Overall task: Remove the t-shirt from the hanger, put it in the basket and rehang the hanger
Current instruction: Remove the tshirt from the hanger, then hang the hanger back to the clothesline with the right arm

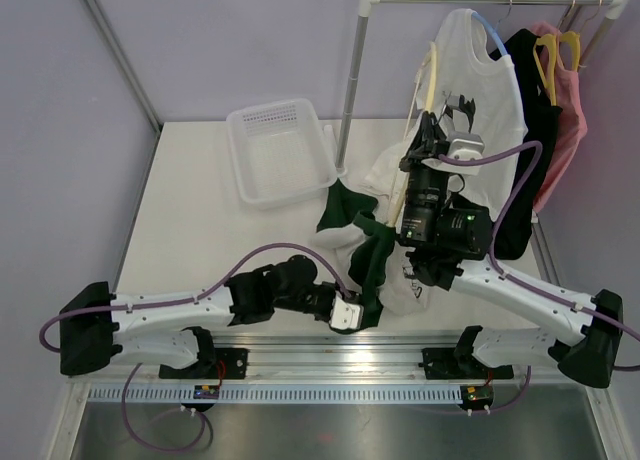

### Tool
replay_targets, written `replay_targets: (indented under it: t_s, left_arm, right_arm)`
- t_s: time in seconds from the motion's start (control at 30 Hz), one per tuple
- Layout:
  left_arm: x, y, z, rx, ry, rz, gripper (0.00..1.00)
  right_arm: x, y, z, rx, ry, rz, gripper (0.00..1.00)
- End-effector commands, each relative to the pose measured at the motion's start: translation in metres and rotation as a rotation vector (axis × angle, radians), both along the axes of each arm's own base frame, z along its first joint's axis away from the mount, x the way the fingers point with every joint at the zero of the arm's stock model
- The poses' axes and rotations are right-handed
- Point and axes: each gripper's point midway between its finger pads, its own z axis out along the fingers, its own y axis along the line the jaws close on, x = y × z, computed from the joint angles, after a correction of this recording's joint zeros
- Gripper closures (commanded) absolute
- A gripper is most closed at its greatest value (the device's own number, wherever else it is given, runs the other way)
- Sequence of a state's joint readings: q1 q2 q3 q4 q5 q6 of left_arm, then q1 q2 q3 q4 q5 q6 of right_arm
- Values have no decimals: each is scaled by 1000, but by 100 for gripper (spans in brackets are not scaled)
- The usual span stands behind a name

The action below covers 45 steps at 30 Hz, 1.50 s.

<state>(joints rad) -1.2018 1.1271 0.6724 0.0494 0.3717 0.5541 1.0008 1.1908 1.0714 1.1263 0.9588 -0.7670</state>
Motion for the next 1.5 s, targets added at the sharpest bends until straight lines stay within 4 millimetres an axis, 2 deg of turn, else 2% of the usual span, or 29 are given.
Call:
replay_targets:
  t_s: [0.0,0.07,0.1,0.17,0.2,0.23,0.27,0.4,0.47,0.6,0.63,0.67,0.77,0.83,0.9,0.93,1.03,1.07,1.1,1.13,1.2,1.23,1.27,1.4,1.47]
  left_arm:
    - [-7,-9,-15,48,-56,-41,100]
    - [-10,-10,-29,101,-68,-44,100]
    - [-10,-12,-29,109,-78,-39,100]
    - [-8,-15,-31,124,-73,-26,100]
    - [-6,-14,-33,132,-72,-9,100]
    - [-3,-17,-31,133,-70,2,100]
    - [0,-18,-28,129,-80,19,100]
    - [21,-21,-13,86,-77,145,99]
    - [26,-21,-5,58,-55,172,95]
    - [41,-18,10,16,-29,219,76]
    - [41,-17,11,13,-20,217,62]
    - [41,-16,13,7,-7,215,52]
    - [48,-11,25,-27,25,219,30]
    - [47,-9,32,-49,46,205,11]
    - [51,-5,38,-69,78,201,8]
    - [51,-4,43,-83,89,196,8]
    - [53,3,56,-120,160,167,9]
    - [60,8,61,-134,184,181,9]
    - [57,9,64,-141,206,152,9]
    - [58,11,67,-150,212,152,9]
    - [62,15,72,-168,207,165,9]
    - [64,15,74,-180,202,169,9]
    - [66,17,74,-187,210,177,9]
    - [65,21,83,-206,259,149,9]
    - [70,24,86,-214,275,159,9]
  right_arm:
    - [-15,-33,31,53,-45,-30,100]
    - [-14,-42,29,41,-29,-46,100]
    - [-12,-42,28,59,-20,-30,100]
    - [-2,-43,24,-15,52,-14,100]
    - [3,-39,22,35,68,39,100]
    - [13,-38,16,17,122,75,100]
    - [16,-40,14,-27,146,73,100]
    - [27,-39,11,-26,179,88,100]
    - [35,-30,7,-46,205,119,100]
    - [39,-17,10,-74,219,198,100]
    - [41,-12,9,-85,223,217,100]
    - [42,-10,10,-84,222,228,100]
    - [42,-8,15,-91,217,251,100]
    - [43,-6,21,-97,210,270,100]
    - [46,-7,27,-101,214,282,100]
    - [51,-1,25,-116,218,303,100]
    - [65,1,24,-134,235,348,100]
    - [69,2,24,-117,237,370,100]
    - [71,1,29,-115,231,377,100]
    - [78,7,26,-129,239,408,100]
    - [88,-2,32,-117,237,411,100]
    - [94,10,27,-142,247,482,100]
    - [101,0,28,-139,248,481,100]
    - [117,3,37,-118,236,556,100]
    - [130,6,33,-123,252,560,100]
